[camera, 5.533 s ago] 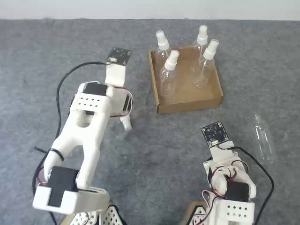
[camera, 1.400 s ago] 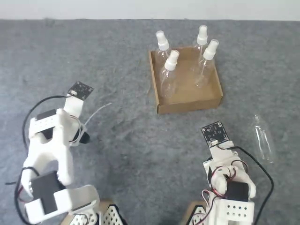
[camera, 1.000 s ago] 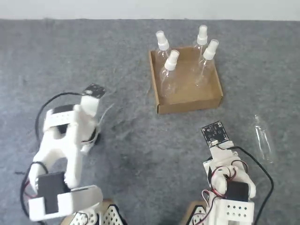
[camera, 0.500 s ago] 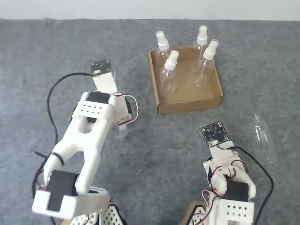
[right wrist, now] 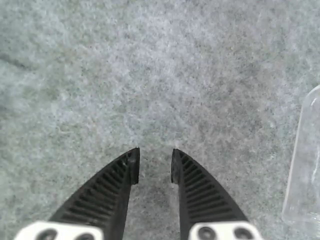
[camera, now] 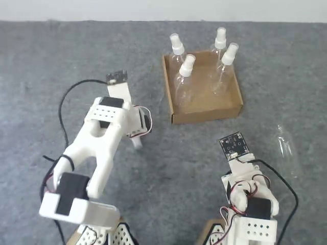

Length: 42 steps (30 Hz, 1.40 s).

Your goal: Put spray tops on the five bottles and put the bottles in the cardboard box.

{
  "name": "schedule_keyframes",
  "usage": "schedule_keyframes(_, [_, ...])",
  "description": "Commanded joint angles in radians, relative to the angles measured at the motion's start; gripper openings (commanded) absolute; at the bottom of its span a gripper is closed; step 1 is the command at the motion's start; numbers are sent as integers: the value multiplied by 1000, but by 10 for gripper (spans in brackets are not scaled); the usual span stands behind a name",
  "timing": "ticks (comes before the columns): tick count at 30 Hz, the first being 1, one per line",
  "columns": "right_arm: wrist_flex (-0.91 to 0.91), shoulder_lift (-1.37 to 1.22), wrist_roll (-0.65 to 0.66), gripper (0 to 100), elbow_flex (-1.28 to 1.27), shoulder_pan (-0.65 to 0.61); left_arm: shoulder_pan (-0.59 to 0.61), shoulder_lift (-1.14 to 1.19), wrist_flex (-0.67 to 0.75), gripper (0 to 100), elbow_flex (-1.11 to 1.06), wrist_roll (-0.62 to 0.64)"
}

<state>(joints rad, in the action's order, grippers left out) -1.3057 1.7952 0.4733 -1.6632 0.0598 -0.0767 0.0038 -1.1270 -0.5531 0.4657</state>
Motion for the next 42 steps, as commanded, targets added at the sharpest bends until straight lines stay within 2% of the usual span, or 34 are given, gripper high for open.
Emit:
schedule_keyframes(1, [-5,8,-6,68,-20,-2,57,-107,-40,232,110,-210])
schedule_keyframes(4, [-5,8,-6,68,-20,-2,121,-81,109,210,143,-390])
schedule_keyframes(7, [-5,8,-6,68,-20,-2,140,6,206,101,171,-486])
schedule_keyframes(9, [-5,8,-6,68,-20,-2,129,80,238,17,197,-552])
schedule_keyframes(13, [-5,8,-6,68,-20,-2,94,192,253,10,262,-626])
schedule_keyframes(18, [-5,8,-6,68,-20,-2,87,313,252,10,357,-647])
schedule_keyframes(22, [-5,8,-6,68,-20,-2,117,377,244,10,375,-710])
schedule_keyframes(27, [-5,8,-6,68,-20,-2,199,381,98,10,377,-726])
schedule_keyframes(31, [-5,8,-6,68,-20,-2,252,316,-9,10,338,-664])
schedule_keyframes(36, [-5,8,-6,68,-20,-2,272,157,-14,10,180,-592])
schedule_keyframes(40, [-5,8,-6,68,-20,-2,272,-2,40,12,51,-597])
schedule_keyframes(42, [-5,8,-6,68,-20,-2,272,-87,38,13,18,-651])
